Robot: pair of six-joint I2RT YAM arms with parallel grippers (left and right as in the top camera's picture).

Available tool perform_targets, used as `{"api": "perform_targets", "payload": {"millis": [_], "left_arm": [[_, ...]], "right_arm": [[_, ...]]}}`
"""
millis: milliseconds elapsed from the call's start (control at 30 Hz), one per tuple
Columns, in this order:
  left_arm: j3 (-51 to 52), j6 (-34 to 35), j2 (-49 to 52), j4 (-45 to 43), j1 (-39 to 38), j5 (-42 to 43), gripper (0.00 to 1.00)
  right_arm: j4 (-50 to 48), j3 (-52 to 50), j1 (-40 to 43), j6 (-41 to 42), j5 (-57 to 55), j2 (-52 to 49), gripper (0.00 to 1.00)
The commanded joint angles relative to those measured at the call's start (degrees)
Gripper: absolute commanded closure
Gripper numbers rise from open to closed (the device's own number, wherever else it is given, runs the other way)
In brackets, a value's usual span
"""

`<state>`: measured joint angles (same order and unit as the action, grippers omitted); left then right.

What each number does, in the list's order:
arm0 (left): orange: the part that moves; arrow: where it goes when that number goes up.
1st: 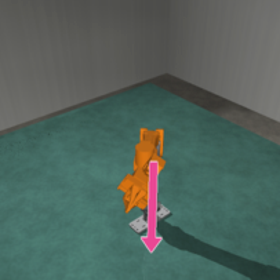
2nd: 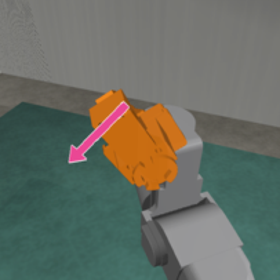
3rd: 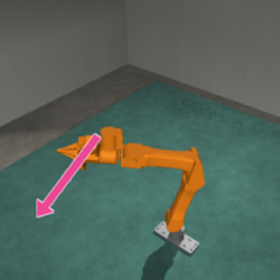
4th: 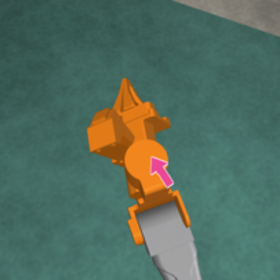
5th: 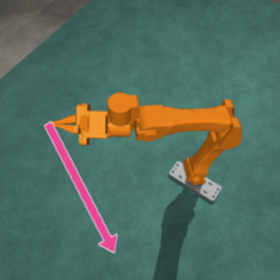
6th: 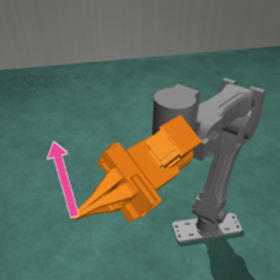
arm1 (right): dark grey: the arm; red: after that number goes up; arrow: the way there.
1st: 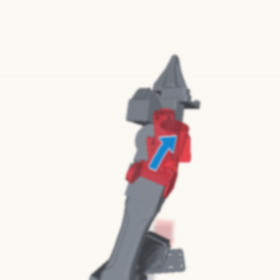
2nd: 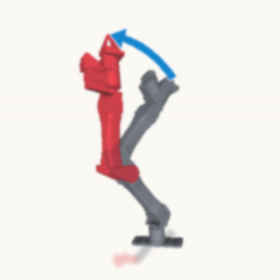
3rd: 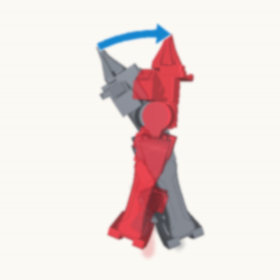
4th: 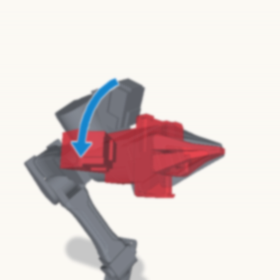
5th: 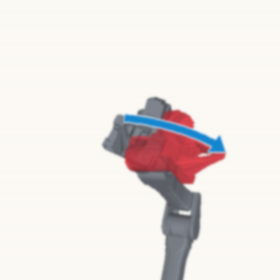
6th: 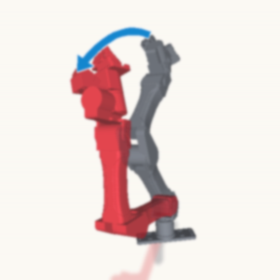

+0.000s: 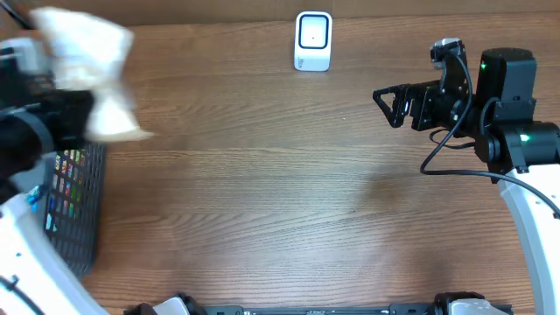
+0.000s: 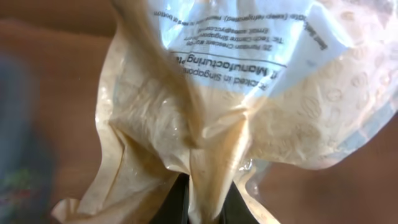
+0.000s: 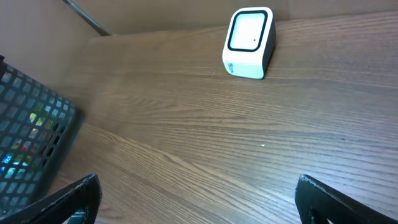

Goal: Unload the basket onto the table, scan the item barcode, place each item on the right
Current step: 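Lift the beige bag out and drop it on the table center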

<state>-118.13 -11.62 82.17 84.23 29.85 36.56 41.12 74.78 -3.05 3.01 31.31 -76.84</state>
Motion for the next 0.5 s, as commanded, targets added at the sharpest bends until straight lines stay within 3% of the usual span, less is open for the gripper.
{"api": "perform_targets", "payload": {"millis": [0,100,233,367,467], "left_arm": [[3.98,-5.86,1.51,0.15,-13.53,-1.75,0.96],[10.38,2.19,4.31,-2.4,-23.1,-9.68,0.96],[19.91,23.67,10.8,-5.88,-32.63,-26.69,0.96],[27.45,32.02,19.41,-8.02,-39.63,-26.77,0.96],[30.1,33.99,25.53,-9.84,-44.02,-24.48,0.96]], "right_arm": [[-0.26,1.73,-0.22,0.0,0.31,0.2,0.0],[-0.26,1.73,-0.22,-0.02,0.33,0.2,0.0],[-0.24,1.73,-0.22,0.0,0.33,0.2,0.0],[-0.22,1.73,-0.22,-0.02,0.31,0.2,0.0],[-0.26,1.73,-0.22,-0.02,0.31,0.2,0.0]]}}
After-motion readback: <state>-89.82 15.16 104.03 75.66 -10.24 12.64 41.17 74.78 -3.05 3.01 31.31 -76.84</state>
